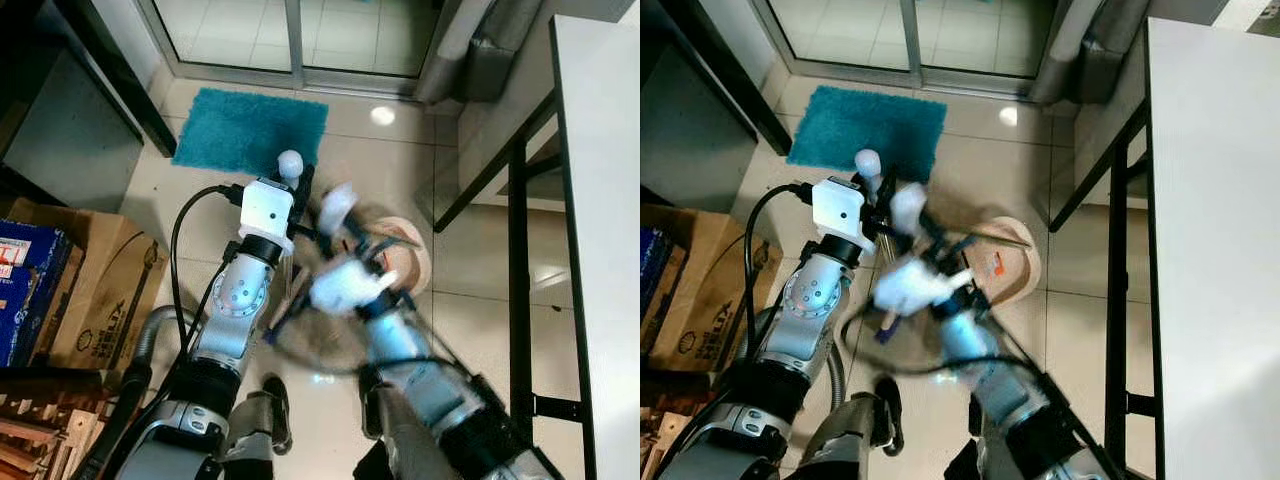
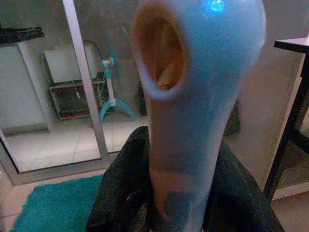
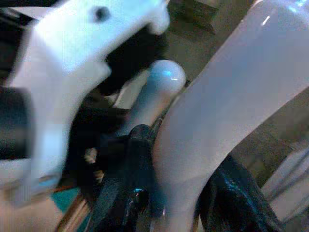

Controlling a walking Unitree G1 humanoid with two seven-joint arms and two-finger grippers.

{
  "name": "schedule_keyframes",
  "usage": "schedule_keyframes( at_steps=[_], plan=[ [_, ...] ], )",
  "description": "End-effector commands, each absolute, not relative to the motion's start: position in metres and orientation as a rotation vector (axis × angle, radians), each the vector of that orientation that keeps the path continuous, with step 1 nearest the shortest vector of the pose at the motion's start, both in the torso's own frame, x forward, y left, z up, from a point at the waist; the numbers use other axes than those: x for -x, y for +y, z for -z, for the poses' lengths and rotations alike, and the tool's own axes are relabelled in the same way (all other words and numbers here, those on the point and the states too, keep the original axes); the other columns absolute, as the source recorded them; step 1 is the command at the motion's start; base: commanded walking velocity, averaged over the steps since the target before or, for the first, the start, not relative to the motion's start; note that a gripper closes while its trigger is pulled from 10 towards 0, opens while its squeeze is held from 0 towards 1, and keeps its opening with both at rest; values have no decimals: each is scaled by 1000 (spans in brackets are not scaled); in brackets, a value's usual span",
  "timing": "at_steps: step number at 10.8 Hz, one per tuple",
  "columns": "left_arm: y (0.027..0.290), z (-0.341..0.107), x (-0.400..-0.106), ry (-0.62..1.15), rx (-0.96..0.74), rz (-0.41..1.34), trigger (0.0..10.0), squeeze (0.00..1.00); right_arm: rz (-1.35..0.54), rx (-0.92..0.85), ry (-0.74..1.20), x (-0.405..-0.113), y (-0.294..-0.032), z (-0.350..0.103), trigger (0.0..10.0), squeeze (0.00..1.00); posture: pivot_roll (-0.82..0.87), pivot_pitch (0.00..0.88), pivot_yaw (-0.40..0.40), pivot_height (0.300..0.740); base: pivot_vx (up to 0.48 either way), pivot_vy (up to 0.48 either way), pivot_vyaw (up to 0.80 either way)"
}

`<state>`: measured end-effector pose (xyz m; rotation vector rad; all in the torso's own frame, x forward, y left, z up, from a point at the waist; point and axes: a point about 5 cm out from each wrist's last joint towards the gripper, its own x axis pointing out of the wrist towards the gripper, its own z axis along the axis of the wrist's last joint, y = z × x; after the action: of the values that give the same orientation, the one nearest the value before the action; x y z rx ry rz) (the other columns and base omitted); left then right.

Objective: Sweep floor

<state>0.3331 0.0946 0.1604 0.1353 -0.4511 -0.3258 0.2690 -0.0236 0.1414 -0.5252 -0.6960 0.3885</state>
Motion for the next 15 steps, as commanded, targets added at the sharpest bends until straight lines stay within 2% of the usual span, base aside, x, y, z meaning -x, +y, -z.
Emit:
schedule_keyframes(
  at_steps=[1, 4, 6, 8, 9, 10, 12, 15],
  plan=[
    [92, -150, -331, -410, -133, 341, 10000, 0, -442, 558, -728, -261, -17, -136, 10000, 0, -15, 400, 25, 740, 0, 0, 0],
    [92, -149, -331, -410, -131, 343, 10000, 0, -481, 628, -724, -254, -16, -123, 10000, 0, -13, 399, 26, 740, 0, 0, 0],
    [93, -148, -331, -406, -132, 342, 10000, 0, -440, 671, -736, -261, -26, -125, 10000, 0, -16, 397, 28, 740, 0, 0, 0],
    [96, -146, -331, -400, -133, 341, 10000, 0, -372, 711, -693, -274, -51, -124, 10000, 0, -20, 387, 26, 740, 0, 0, 0],
    [103, -145, -331, -394, -126, 330, 10000, 0, -293, 732, -637, -285, -77, -122, 10000, 0, -28, 356, 23, 740, 0, 0, 0],
    [109, -145, -332, -393, -125, 313, 10000, 0, -248, 734, -603, -293, -91, -122, 10000, 0, -29, 332, 23, 740, 0, 0, 0],
    [115, -149, -338, -393, -131, 292, 10000, 0, -215, 740, -588, -303, -99, -123, 10000, 0, -13, 321, 17, 740, 0, 0, 0],
    [113, -146, -337, -385, -129, 288, 10000, 0, -217, 696, -540, -298, -85, -107, 10000, 0, -2, 318, 26, 740, 0, 0, 0]
  ],
)
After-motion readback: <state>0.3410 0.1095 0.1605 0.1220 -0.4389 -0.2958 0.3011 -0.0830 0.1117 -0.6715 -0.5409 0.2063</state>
